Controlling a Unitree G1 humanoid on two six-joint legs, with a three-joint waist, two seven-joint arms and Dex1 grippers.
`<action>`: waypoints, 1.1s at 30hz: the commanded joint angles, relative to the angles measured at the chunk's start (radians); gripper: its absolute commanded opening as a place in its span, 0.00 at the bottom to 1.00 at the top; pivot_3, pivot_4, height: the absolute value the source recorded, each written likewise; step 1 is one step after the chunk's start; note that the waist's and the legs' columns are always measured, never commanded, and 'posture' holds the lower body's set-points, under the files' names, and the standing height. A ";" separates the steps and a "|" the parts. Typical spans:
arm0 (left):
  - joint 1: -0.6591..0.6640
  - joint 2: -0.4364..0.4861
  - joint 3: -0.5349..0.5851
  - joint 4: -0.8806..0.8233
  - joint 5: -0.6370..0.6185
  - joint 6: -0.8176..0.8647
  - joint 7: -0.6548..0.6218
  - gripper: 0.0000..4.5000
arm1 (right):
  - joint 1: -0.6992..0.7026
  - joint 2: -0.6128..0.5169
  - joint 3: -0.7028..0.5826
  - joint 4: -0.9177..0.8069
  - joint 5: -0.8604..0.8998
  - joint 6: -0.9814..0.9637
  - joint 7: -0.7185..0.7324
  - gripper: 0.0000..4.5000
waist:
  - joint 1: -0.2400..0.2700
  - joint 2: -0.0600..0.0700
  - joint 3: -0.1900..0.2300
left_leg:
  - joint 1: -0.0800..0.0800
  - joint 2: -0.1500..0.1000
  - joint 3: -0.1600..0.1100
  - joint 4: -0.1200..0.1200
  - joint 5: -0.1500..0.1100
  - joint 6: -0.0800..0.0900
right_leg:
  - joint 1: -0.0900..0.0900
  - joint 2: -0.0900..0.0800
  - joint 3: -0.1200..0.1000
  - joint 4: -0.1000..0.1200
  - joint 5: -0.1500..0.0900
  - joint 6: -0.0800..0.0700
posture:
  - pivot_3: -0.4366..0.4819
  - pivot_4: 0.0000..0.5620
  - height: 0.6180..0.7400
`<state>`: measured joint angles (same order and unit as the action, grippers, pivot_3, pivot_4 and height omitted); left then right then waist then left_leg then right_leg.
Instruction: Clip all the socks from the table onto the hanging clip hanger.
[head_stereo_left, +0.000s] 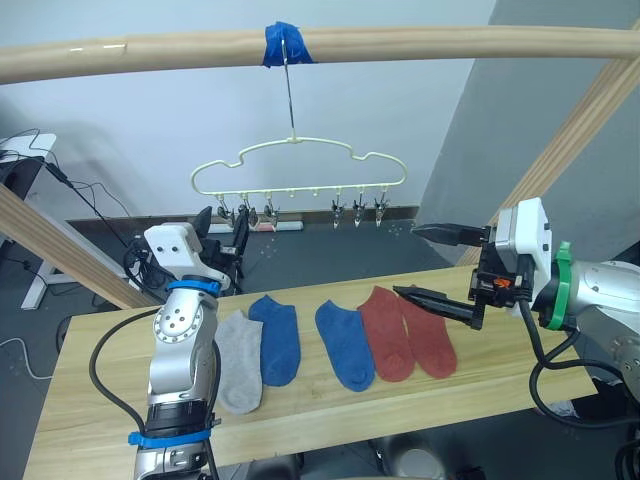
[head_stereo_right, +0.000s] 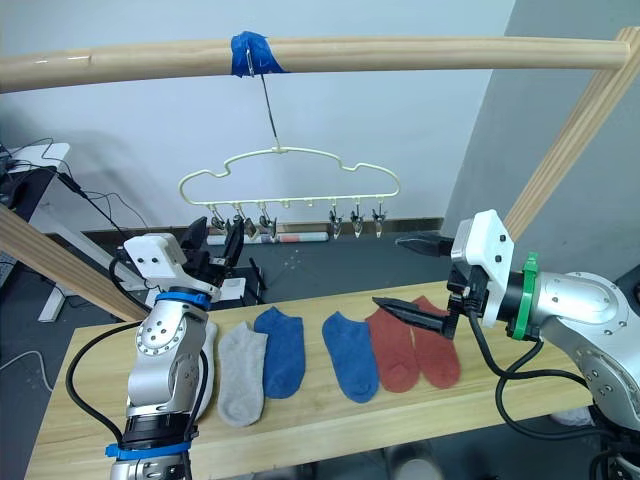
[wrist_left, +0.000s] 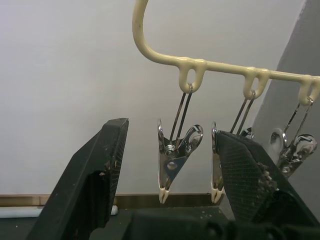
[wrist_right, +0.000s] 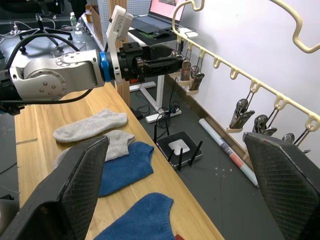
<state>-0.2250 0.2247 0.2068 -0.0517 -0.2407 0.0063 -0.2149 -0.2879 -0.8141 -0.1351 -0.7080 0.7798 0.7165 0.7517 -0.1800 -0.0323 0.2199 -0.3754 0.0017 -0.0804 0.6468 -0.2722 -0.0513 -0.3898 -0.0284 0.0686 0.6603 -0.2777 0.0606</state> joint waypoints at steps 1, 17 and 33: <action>0.006 -0.006 0.008 -0.036 -0.012 -0.022 -0.004 0.69 | -0.012 0.002 -0.011 -0.026 0.023 -0.003 -0.010 1.00 | -0.001 0.000 0.003 | 0.000 0.000 0.000 0.000 0.000 0.000 | 0.000 0.000 0.000 0.000 0.000 0.000 | 0.10 0.39 0.79; 0.041 -0.015 0.010 -0.094 -0.020 0.022 0.030 0.69 | -0.005 0.008 -0.004 -0.025 0.010 -0.014 -0.015 1.00 | -0.015 0.000 0.004 | -0.002 0.006 0.000 0.000 0.000 0.000 | -0.001 0.000 -0.001 0.000 0.000 0.000 | 0.10 0.38 0.79; 0.097 -0.018 0.001 -0.137 -0.011 0.016 0.031 0.69 | 0.010 0.010 -0.002 -0.025 0.001 -0.022 -0.015 1.00 | -0.016 0.000 0.004 | -0.003 0.006 0.000 0.000 0.000 0.000 | -0.002 0.000 0.000 -0.001 0.000 0.000 | 0.10 0.38 0.79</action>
<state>-0.1214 0.2026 0.2033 -0.1518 -0.2557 0.0345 -0.1856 -0.2823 -0.8058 -0.1332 -0.7080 0.7762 0.7112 0.7379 -0.1962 -0.0323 0.2235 -0.3783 0.0079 -0.0802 0.6470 -0.2722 -0.0513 -0.3921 -0.0282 0.0680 0.6595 -0.2774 0.0608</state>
